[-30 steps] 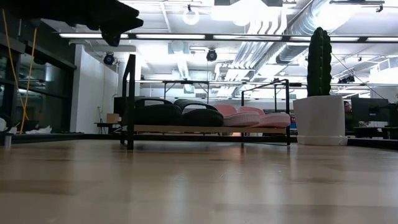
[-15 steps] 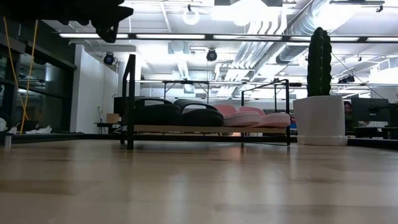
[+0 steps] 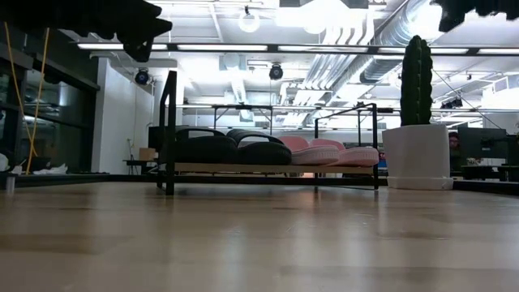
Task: Pick and place slides into the shelf
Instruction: Return to Home Position
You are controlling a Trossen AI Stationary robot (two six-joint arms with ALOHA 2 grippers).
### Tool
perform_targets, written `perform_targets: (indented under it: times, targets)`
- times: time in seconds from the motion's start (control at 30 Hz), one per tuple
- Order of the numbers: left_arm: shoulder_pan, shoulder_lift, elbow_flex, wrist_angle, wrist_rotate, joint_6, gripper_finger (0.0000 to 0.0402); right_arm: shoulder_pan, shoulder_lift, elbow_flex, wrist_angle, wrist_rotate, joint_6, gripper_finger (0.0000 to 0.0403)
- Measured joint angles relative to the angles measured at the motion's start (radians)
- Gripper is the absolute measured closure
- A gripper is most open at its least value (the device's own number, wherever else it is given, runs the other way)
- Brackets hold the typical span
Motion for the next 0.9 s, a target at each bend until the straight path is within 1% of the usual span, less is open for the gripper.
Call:
perform_targets:
  times: [0.23,0.43,0.53,0.63,0.7,0.9]
  targets:
    - [0.000,0.000,0.000,-0.021,-0.007,0.014,0.0268,0.000,-0.111,-0.121,0.089,-0.005,0.003,0.0269]
    - [0.000,0.000,0.000,-0.022,-0.007,0.015,0.0268,0.000,-0.113,-0.188,0.248,-0.003,-0.048,0.0269]
    - [0.000,0.000,0.000,-0.022,-0.007,0.017,0.0268,0.000,-0.113,-0.206,0.296,-0.004,-0.056,0.0269]
    - [0.000,-0.010,-0.015,-0.014,-0.008,0.020,0.0268,0.000,-0.114,-0.213,0.290,-0.005,-0.050,0.0269]
    - [0.000,-0.025,-0.030,-0.011,-0.029,0.020,0.0268,0.000,-0.113,-0.213,0.284,-0.007,-0.045,0.0269]
    - [0.000,-0.128,-0.078,-0.013,-0.038,0.006,0.0268,0.000,-0.114,-0.213,0.284,-0.013,-0.050,0.0269]
